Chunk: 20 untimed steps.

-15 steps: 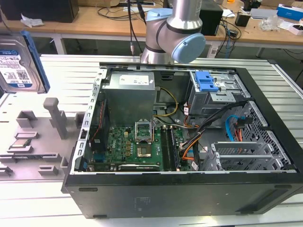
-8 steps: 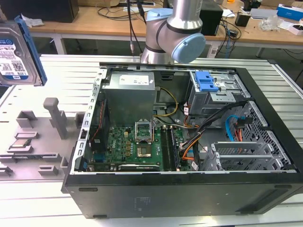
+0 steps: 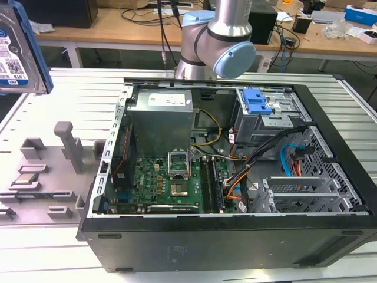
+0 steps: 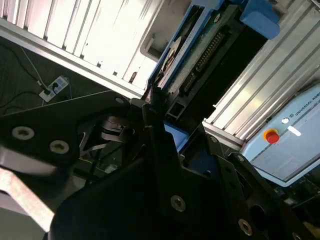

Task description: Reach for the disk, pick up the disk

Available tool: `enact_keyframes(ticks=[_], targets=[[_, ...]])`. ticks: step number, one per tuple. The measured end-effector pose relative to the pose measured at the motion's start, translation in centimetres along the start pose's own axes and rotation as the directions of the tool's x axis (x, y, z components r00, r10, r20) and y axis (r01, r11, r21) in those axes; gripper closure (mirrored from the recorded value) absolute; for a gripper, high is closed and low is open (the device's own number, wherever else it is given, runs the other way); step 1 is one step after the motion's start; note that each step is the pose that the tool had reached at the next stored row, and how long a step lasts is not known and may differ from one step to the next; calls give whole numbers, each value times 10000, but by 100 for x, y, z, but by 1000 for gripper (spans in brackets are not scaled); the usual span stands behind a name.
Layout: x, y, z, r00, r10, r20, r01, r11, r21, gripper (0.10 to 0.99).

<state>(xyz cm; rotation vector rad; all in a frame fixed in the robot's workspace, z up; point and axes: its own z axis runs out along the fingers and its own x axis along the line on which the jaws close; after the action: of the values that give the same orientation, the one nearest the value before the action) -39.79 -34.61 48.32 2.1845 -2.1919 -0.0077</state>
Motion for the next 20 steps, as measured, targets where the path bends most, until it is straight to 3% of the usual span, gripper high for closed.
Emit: enact_keyframes(ticks=[5,9,15,16,19,20], targets=[[3,5,-140,10000,1,0,-1,10000,0,722],[8,9,-331,10000,0,0,0,10000,0,722],[11,14,-471,10000,0,-1,0,10000,0,722],[13,17,-541,10000,0,0,0,10000,1,722],[13,17,-563,10000,-15,0,15,10000,0,722],[13,17,-561,9991,-426,-13,426,9991,14,722]])
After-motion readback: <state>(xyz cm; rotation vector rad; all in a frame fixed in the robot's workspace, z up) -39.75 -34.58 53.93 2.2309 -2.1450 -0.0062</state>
